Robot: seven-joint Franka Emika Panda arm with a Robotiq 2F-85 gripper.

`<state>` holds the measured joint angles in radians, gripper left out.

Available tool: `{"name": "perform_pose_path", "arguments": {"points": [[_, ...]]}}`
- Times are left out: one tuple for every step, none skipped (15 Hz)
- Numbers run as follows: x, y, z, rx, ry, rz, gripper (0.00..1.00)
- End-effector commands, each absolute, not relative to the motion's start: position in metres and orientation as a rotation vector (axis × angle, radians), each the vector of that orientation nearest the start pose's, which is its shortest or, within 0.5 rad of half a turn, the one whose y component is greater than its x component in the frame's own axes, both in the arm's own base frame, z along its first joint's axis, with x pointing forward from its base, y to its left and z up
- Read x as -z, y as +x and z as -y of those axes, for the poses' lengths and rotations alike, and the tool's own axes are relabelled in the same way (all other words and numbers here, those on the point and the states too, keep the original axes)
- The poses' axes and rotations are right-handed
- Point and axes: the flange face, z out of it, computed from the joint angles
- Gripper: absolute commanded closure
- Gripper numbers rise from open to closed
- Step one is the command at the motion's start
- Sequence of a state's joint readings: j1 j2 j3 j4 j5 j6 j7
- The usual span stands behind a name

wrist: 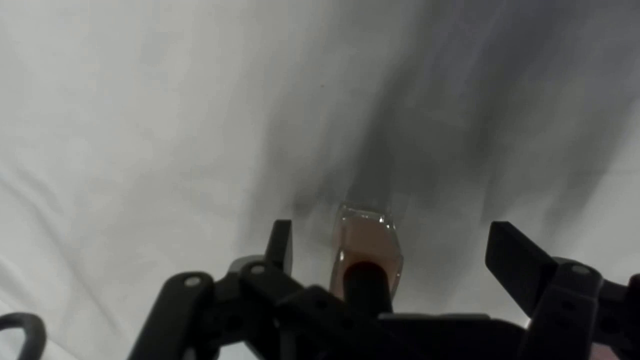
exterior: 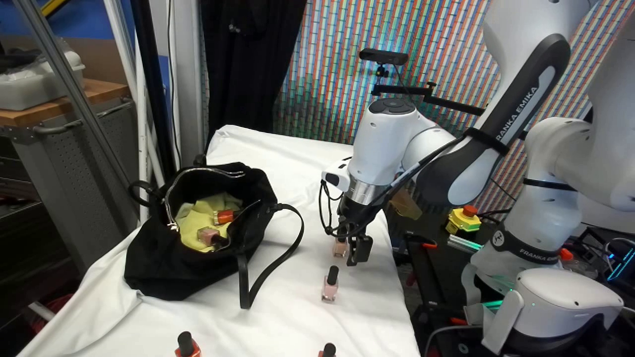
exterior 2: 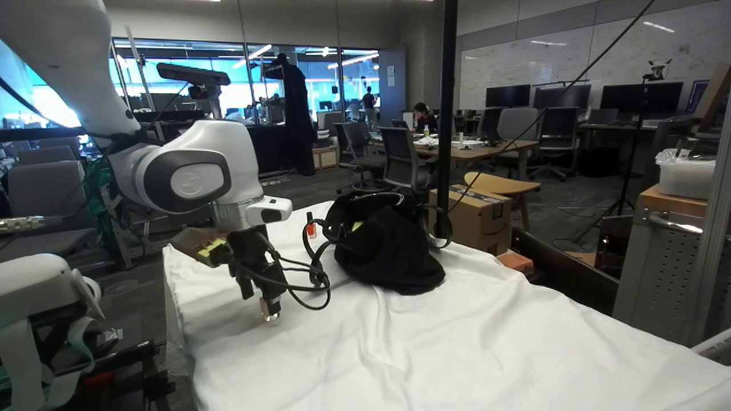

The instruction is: Put all the nail polish in the black bag

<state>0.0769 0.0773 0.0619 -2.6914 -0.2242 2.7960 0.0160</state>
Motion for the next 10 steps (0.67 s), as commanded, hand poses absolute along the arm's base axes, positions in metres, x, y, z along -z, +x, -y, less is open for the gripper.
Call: {"name": "perform_pose_path", "arguments": {"points": [[-0.202, 0.412, -0.071, 0.049, -3.17, 0.57, 0.0], [-0.2, 0.412, -0.071, 0.042, -3.169, 0.575, 0.0], [-0.2, 0.413, -0.072, 0.04, -3.171, 0.582, 0.0], [-0.202, 0.414, -0.072, 0.046, -3.176, 0.586, 0.0], [-0.204, 0.414, -0.072, 0.052, -3.177, 0.594, 0.0], [-0.209, 0.414, -0.071, 0.067, -3.181, 0.596, 0.0], [-0.212, 0.413, -0.07, 0.076, -3.184, 0.602, 0.0], [-0.216, 0.413, -0.069, 0.088, -3.189, 0.602, 0.0], [-0.22, 0.413, -0.069, 0.094, -3.191, 0.609, 0.0], [-0.223, 0.412, -0.068, 0.103, -3.196, 0.613, 0.0]]}}
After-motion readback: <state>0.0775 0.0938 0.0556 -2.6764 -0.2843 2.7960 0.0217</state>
